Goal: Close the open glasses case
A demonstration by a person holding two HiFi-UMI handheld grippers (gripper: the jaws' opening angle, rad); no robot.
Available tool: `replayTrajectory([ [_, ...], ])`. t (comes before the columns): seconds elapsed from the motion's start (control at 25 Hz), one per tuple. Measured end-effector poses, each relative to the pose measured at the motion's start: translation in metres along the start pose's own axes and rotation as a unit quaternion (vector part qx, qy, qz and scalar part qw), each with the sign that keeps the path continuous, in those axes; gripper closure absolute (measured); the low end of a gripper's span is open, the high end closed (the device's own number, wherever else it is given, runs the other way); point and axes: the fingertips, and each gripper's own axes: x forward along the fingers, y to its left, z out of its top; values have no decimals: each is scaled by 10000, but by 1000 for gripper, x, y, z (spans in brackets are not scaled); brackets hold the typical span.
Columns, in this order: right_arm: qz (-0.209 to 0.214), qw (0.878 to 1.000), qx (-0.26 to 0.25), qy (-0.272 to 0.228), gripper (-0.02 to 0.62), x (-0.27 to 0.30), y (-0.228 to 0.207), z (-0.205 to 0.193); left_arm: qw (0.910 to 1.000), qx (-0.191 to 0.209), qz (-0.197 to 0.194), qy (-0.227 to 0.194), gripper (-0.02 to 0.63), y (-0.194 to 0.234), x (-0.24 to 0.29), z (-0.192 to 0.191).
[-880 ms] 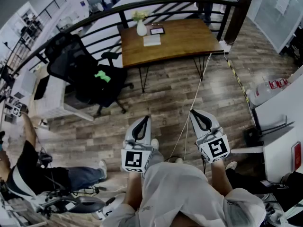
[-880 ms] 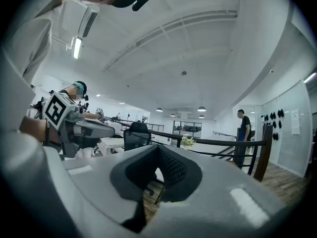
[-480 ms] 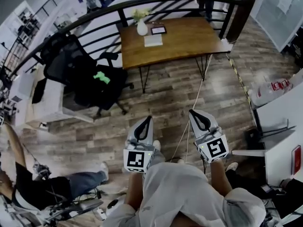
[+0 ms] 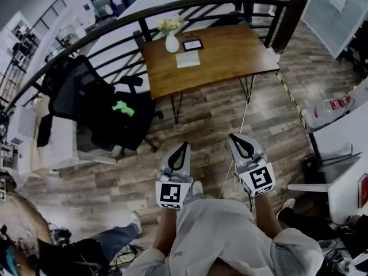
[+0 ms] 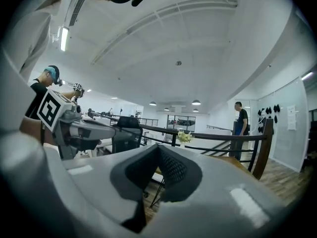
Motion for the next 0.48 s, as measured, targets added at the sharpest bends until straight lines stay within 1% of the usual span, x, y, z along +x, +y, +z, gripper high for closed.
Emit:
replayTrajectory([
  [0.24,-212,9998,-32,-16,592,56,3,8,9999,27,-122,70,587,57,28,-10],
  [0.48,-272,9996,-35,56,592,95,-16,2,10000,-16,-57,63,586,88,66,-15],
])
